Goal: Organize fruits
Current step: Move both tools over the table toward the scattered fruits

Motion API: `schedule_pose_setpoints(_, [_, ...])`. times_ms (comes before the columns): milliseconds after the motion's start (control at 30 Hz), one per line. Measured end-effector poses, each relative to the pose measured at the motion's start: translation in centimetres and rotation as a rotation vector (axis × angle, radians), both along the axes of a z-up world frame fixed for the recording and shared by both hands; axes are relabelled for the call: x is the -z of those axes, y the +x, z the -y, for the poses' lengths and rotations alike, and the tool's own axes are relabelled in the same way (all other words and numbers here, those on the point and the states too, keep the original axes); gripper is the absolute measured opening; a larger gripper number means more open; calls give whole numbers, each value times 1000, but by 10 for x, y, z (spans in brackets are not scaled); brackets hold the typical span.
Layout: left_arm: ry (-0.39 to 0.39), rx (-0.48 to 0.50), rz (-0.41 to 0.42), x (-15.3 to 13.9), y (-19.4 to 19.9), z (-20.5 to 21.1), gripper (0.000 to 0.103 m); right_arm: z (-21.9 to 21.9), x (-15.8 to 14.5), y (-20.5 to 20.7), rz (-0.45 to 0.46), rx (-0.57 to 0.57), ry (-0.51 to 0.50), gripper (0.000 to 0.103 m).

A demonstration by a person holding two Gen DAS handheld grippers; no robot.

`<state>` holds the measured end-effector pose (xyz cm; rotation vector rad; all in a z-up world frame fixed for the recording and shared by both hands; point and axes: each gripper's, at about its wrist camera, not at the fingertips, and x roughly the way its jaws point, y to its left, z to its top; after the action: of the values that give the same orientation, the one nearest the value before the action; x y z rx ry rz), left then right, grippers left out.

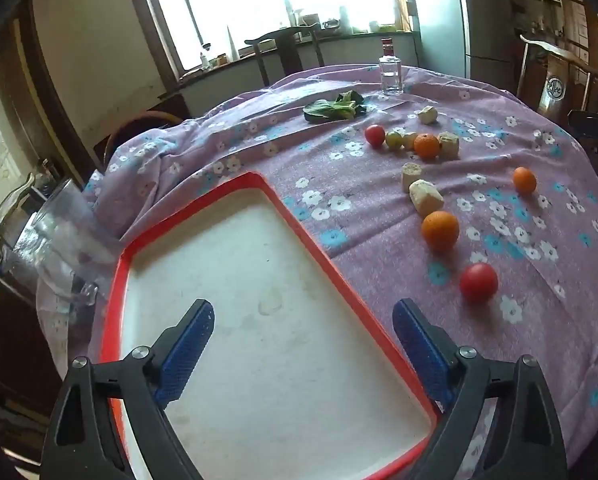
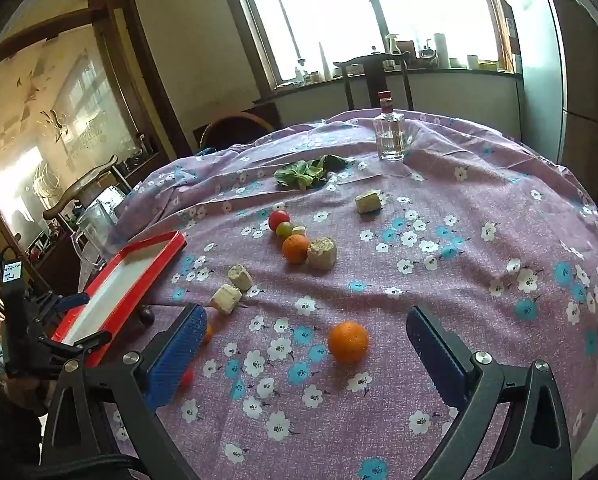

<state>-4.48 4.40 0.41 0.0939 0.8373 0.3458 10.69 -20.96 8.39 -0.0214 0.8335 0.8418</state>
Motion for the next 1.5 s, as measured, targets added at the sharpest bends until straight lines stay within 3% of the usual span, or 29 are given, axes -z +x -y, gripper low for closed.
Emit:
schedule_pose_setpoints(133, [30,-40,-35,0,-28,3,102,-1,3,-5,-4,-22,-7,101])
schedule_pose_setpoints(267, [-110,-65,-64,17,-26,-16,102,-4,5,-8,-20,-34,16,101])
schedule_pose_setpoints(367, [-132,-134,-28,21,-17,-26,101,-2,2,-14,-5,-46,30,101])
schedule_pose_setpoints(467, [-129,-201,85,1,-21,-24,93,3,-7,-21,39,-51,25,101])
schedule_pose_setpoints(533, [-110,-163,157,-22,-25,-5,96,6,-13,-26,72,-51,32,101])
schedule_pose_setpoints(567, [-85,-150,174,-26,-26,8,102,6,-15,-27,85,-49,22,101])
schedule_pose_setpoints(633, [-41,-148,165,-32,-23,25,102,6,-16,-28,84,-46,22,101])
schedule_pose_setpoints(767, [-232,-74,145,-21,-23,30,100,5,-14,-27,23,-45,27,101])
schedule_pose_setpoints(867, [-260,-13,183,-30,-25,40,102,-5,-14,-26,-19,-65,69,101])
schedule_pose_setpoints(967, [-255,-25,164,-28,-1,39,102,-18,-18,-30,-18,-74,53,101])
schedule_pose_setpoints(1100, [-301,-136,99,-11,42,-2,102,-19,-27,-43,45,-115,58,101])
schedule_pose_setpoints(1200, [-239,-184,64,-12,64,-16,102,-11,-29,-46,104,-96,30,101])
schedule_pose_setpoints(1300, [-212,-214,18,-8,86,-33,102,-3,-25,-37,79,-72,12,101])
schedule_pose_setpoints(1367, [-204,-213,28,-8,95,-34,102,1,-21,-31,57,-55,11,101])
schedule_pose_setpoints(1433, [-281,-161,63,-12,96,-29,101,5,-21,-27,47,-43,21,101])
schedule_pose_setpoints(1467, [-282,-133,81,-13,101,-20,101,6,-21,-26,48,-43,25,101])
schedule_pose_setpoints(1500, [-232,-108,109,-20,99,-8,102,8,-22,-27,61,-42,32,101])
